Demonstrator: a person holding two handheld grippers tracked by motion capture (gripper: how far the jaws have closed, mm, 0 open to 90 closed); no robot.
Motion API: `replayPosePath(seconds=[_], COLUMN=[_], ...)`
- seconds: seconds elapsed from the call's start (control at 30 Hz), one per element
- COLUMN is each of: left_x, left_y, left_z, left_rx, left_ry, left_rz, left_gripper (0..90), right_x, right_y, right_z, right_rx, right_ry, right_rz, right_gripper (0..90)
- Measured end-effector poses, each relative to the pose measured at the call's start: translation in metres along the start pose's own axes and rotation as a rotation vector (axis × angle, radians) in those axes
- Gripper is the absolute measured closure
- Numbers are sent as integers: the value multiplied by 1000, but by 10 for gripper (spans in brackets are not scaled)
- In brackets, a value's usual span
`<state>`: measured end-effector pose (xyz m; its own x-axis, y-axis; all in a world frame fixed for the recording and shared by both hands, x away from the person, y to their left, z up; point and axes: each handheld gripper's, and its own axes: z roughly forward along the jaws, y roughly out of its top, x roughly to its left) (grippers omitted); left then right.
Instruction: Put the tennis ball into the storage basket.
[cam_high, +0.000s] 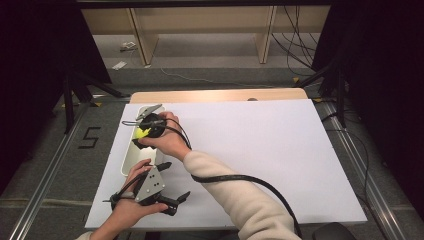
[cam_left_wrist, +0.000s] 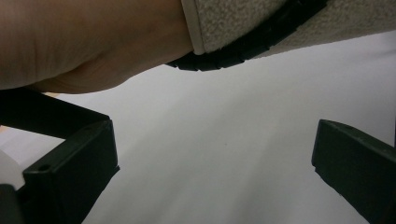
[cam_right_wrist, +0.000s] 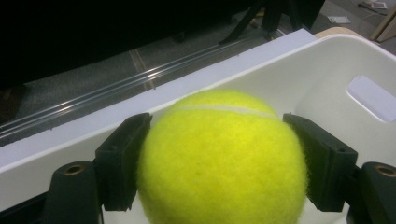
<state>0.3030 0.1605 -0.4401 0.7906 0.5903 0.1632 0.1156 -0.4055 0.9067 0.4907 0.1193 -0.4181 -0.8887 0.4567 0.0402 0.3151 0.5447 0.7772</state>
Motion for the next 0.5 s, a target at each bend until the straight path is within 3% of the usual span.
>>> replayPosePath(seconds=[0.5], left_x=[0], left_y=[0], left_z=[0], left_rx=[1], left_ry=[-1], left_rz=[1], left_gripper=[0], right_x=[2], right_y=[-2], right_z=[4], right_rx=[6], right_ry=[5], right_rz=[-9], right_gripper=[268])
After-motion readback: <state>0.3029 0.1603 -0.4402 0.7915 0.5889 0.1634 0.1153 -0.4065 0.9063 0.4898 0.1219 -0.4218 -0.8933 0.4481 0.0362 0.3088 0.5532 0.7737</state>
